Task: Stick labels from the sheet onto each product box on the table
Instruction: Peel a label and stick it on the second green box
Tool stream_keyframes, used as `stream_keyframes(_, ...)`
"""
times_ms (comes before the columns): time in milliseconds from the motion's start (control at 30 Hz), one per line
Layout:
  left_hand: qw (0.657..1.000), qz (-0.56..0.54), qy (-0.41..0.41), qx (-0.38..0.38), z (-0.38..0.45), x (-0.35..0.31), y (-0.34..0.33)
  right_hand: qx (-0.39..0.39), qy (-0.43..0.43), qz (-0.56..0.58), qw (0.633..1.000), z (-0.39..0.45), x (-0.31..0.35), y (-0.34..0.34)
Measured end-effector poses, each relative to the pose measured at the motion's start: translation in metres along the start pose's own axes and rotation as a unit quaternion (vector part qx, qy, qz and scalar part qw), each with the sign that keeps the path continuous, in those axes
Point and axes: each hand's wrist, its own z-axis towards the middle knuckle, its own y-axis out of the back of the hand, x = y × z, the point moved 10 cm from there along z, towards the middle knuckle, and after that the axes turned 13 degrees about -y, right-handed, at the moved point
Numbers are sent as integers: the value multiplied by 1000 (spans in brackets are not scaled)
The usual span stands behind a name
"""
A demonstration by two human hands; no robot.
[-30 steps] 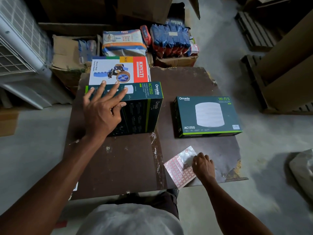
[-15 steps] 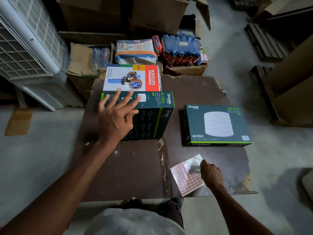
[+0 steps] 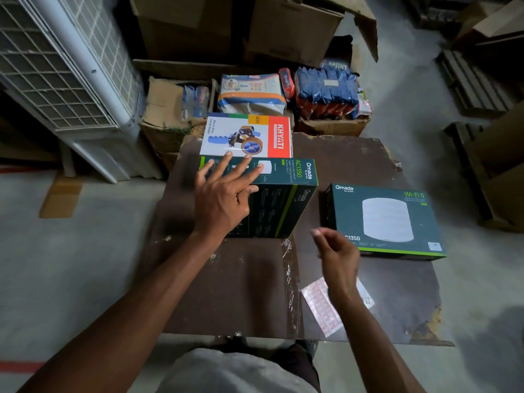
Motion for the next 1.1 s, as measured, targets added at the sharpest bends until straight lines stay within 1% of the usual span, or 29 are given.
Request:
stream_keyframes(100,1000,2,-4,5,-1,-1,1,83,19,80,993,-33,55,-50)
stream_keyframes(167,1000,2,-6,12,-2,-1,0,104,61,73,990,-46,86,-74)
stream_keyframes(233,1000,-3,-7,19,-4,0,-1,93,110,25,989,-49,107,-89)
stream_keyframes(333,1000,4,-10,27,-5,0,-3,75,125,-42,989,-39,112,-101)
stream_keyframes(467,999,4,-16,36,-5,0,-4,35,160,-135,977,-36,116,-107)
stream_keyframes(633,999,-4,-13,38,-4,2,-5,-24,182,-183,966,-41,122,-107)
stream_keyframes(800,999,-2,-18,40,-3,3,-5,-62,204,-210,954,-46,130,-106)
stream_keyframes(933,999,-13,-19,47,-1,3,-3,-90,237,-254,933,-47,137,-109)
stream_keyframes(1000,998,-27,-11,47,0,4,0,-94,224,-271,932,-44,140,-107)
stream_keyframes(1100,999,-40,2,35,2,5,4,-82,155,-272,946,-29,138,-98)
